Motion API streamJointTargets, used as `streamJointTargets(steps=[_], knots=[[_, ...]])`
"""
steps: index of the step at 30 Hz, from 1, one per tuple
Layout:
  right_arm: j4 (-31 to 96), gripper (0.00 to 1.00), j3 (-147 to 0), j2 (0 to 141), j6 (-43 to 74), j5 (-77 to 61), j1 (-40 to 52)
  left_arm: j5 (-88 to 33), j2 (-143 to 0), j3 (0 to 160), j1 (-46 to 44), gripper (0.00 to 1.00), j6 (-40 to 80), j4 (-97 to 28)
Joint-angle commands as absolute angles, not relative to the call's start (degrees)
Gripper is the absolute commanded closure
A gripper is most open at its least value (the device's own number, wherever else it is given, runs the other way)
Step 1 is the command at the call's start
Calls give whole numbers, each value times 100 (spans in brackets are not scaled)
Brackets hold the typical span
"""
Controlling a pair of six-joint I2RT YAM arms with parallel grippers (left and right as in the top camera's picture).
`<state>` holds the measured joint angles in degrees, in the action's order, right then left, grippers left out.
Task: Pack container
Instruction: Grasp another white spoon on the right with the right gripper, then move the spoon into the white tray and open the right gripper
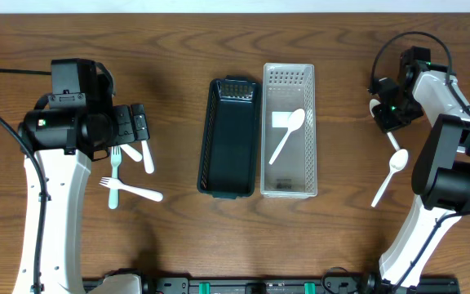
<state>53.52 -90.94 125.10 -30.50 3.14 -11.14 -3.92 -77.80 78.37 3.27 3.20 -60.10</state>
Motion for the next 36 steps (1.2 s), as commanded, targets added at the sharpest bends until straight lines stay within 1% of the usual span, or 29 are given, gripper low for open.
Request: streamJointTargets(steps=[1,5,10,14,18,23,29,33,36], knots=[[5360,99,-9013,12676,-2711,405,-1105,-388,-7787,7946,346,2,375,-6036],[5572,99,-9480,12621,-1990,405,-976,-388,-7787,7946,346,2,375,-6036],[6213,99,-10735,12433,-845,401,-707,-388,-7787,7946,346,2,375,-6038],[6984,99,-12014,12280,169,222,-342,-388,-7787,7946,346,2,375,-6038],[7795,99,-12822,12232,1352,-75,183,-388,-7787,7946,346,2,375,-6040],[8313,99,-12932,12230,2231,-414,1026,-388,-7787,7946,346,2,375,-6040],[8368,99,-12884,12230,2620,-270,2117,-388,-7787,7946,346,2,375,-6042],[8370,99,-12685,12230,3103,158,2576,-388,-7787,7942,346,2,375,-6093],[8281,99,-12368,12230,3352,193,2738,-388,-7787,7926,346,2,375,-6145]])
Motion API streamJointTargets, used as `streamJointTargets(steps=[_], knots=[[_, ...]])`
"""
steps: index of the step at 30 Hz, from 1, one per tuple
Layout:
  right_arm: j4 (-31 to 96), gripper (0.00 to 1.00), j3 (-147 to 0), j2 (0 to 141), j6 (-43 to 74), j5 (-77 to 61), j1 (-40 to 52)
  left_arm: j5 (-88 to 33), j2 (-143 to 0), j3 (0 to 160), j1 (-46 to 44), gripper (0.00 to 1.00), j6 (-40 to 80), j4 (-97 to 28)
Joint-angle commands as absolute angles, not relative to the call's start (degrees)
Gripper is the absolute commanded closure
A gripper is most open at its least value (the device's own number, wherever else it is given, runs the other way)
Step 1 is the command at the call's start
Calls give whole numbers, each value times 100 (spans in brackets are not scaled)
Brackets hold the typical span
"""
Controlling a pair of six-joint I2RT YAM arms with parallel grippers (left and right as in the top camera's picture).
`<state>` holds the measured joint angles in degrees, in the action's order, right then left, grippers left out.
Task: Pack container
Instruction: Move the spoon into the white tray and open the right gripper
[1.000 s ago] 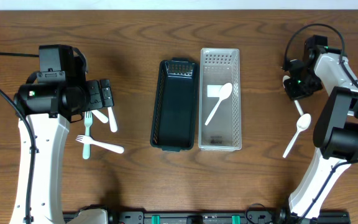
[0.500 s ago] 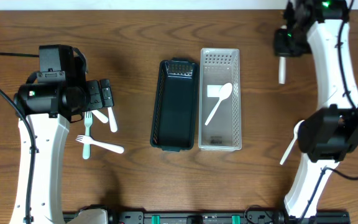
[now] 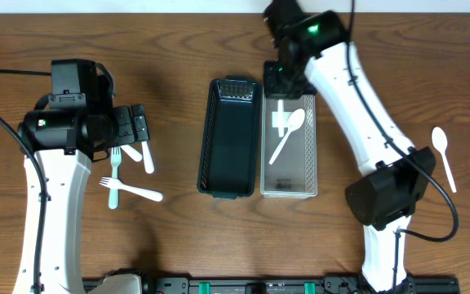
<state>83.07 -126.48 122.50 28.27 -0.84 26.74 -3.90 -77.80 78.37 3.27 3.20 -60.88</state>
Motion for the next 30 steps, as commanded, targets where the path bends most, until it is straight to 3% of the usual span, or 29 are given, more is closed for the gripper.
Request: streamJointTargets(steps=[1,15,18,20,22,23,30], knots=[[8228,99,-12234,12230,3389,191,2766,-388,-7787,7924,346,2,375,-6158],[7260,98,-10228,12230,3470,78,2783,-388,-7787,7920,346,2,375,-6191],[7188,93,-10090,12230,3461,64,2779,-388,-7787,7920,346,2,373,-6193],[7054,86,-10116,12223,3312,60,2753,-388,-7787,7920,346,2,375,-6189],[7024,59,-10267,12219,3249,54,2685,-386,-7787,7920,346,2,373,-6189],[7028,53,-10357,12219,3212,56,2648,-388,-7787,7920,346,2,373,-6191],[7800,49,-12009,12215,2738,67,2060,-386,-7787,7920,346,2,373,-6191]])
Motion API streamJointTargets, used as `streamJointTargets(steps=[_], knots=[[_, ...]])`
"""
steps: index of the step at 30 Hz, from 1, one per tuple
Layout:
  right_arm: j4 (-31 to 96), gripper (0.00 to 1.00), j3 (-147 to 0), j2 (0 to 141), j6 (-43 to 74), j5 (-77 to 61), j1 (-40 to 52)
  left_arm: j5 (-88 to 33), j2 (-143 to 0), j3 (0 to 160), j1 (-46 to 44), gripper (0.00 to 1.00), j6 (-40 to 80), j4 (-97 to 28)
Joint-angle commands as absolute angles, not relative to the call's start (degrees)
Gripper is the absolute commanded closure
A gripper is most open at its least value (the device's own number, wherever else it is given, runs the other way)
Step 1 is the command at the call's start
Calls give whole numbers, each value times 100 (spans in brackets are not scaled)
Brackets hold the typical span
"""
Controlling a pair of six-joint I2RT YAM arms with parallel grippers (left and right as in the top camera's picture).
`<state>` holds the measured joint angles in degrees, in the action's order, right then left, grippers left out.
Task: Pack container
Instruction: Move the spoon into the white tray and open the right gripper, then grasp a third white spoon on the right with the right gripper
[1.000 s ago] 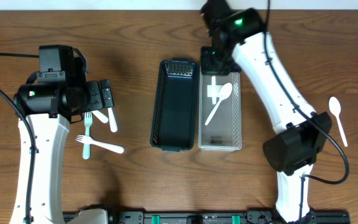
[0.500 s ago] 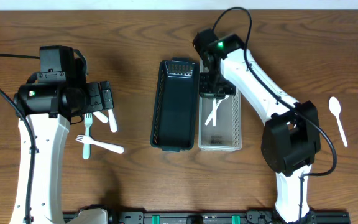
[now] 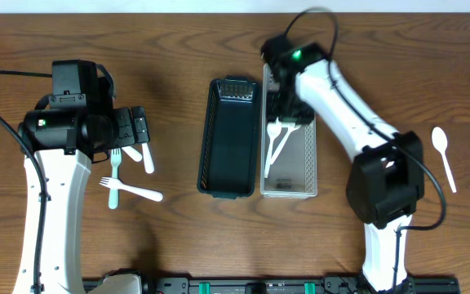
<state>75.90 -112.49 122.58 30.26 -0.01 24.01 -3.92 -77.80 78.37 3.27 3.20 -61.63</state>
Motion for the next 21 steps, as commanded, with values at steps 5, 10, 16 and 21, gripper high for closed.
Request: streamJointTargets(steps=[5,10,16,21], knots=[[8709,50,-13397,12213,3055,231,1319,-386,-7787,7920,346,2,373,-6193],[9496,35,-13788,12193,3962,193,257,-386,-7787,7920,346,2,373,-6217],[9732,36,-13587,11981,3389,204,-622,-386,-7787,7920,346,2,370,-6254],[9732,36,-13052,11194,2987,252,-784,-386,-7787,7920,349,2,373,-6254]])
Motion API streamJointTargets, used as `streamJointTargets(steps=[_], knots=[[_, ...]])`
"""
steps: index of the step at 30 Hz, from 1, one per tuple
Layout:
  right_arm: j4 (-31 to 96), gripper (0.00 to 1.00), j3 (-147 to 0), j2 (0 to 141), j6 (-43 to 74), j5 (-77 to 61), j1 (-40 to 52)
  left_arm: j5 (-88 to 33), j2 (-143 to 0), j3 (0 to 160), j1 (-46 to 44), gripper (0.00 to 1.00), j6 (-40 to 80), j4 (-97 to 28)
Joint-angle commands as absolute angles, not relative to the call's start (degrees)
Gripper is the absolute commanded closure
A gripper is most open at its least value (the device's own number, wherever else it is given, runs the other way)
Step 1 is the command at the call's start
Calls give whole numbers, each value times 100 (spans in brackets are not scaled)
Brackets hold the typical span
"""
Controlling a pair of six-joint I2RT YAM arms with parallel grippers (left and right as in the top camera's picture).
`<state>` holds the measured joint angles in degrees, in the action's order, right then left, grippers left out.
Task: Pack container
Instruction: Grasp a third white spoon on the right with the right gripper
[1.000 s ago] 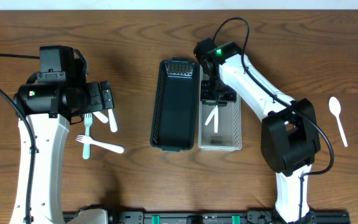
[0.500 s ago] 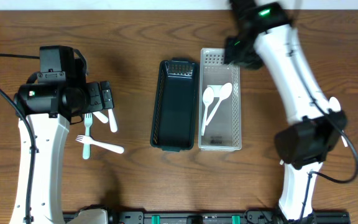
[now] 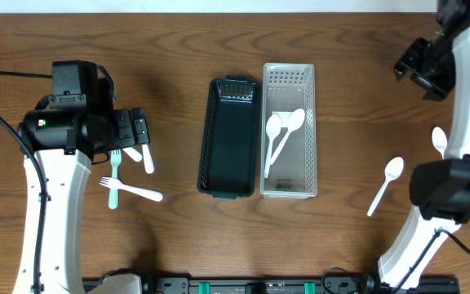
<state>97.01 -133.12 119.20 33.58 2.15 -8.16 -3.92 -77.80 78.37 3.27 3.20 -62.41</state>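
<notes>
The white slotted basket (image 3: 288,181) holds two white spoons (image 3: 279,140) lying side by side. Beside it on the left stands the black tray (image 3: 229,137), with nothing inside. My right gripper (image 3: 421,72) hangs at the far right top, away from the basket, open and holding nothing. Two more white spoons lie on the table at the right, one (image 3: 384,184) slanted and one (image 3: 440,140) near the arm. At the left, my left gripper (image 3: 134,128) stands open just above several pale forks (image 3: 133,191).
The right arm's base column (image 3: 443,192) stands beside the loose spoons. A black cable runs along the left arm. The table's far edge is close behind the right gripper.
My right gripper was down in the basket with a second spoon under it; now it is up at the far right top, and the spoon lies in the basket. The left arm has not moved.
My right gripper was at the right side on a spoon, with one spoon in the basket. Then it stood over the basket's far end, then down inside it. Now two spoons lie in the basket and the gripper is back at the right.
</notes>
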Motion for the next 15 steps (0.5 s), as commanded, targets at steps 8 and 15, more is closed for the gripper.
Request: streamJointTargets(steps=[8,15], knots=[[9411,33,-11155,9489,2910,600,-639,-386,-7787,7920,346,2,375,-6254],[7813,20,-8335,8444,3273,617,-711,-388,-7787,7920,346,2,375,-6254]])
